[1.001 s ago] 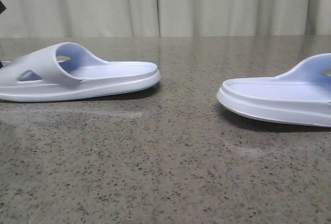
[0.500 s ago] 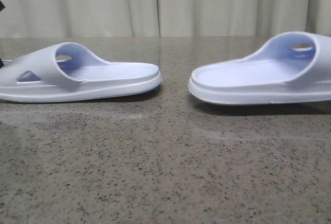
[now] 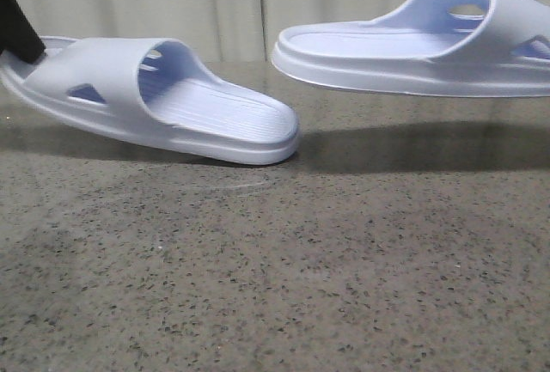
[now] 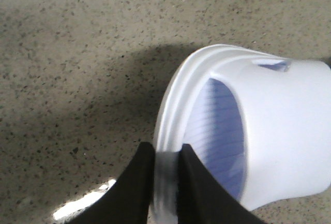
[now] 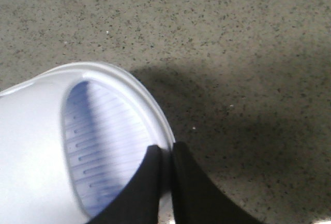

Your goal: Insert blue slippers together front up

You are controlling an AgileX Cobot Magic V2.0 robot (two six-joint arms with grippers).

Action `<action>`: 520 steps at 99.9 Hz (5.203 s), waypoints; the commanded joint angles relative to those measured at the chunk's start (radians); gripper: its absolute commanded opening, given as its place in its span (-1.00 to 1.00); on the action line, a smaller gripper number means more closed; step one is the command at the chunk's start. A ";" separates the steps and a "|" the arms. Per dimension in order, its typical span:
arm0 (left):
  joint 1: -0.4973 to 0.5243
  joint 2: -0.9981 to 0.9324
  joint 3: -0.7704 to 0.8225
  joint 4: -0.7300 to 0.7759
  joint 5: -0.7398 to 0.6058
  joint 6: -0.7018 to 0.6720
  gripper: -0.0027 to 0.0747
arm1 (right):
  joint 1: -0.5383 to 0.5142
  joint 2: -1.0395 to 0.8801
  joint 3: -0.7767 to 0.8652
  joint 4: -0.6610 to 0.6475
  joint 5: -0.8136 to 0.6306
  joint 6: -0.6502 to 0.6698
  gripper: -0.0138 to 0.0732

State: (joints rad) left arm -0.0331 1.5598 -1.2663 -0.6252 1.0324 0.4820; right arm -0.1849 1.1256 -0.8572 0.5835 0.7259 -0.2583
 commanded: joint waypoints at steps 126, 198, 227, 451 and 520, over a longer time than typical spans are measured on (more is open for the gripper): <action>-0.001 -0.035 -0.057 -0.356 0.095 0.046 -0.89 | 0.177 0.088 -0.035 0.169 -0.271 -0.126 -0.93; -0.001 -0.035 -0.057 -0.402 0.072 0.046 -0.89 | 0.387 0.188 -0.033 0.285 -0.466 -0.119 -0.88; -0.001 -0.033 -0.057 -0.400 0.080 0.052 -0.89 | 0.450 0.272 -0.033 0.327 -0.446 -0.119 -0.89; -0.001 0.095 -0.126 0.008 0.040 0.074 -0.29 | 0.412 0.225 -0.135 0.303 -0.356 -0.200 -0.40; -0.001 -0.127 -0.092 0.022 -0.070 0.102 -0.89 | 0.410 0.124 -0.113 0.193 -0.305 -0.200 -0.72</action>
State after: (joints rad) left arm -0.0292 1.5192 -1.3565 -0.5685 1.0349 0.5625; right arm 0.2318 1.2958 -0.9564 0.7764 0.4399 -0.4476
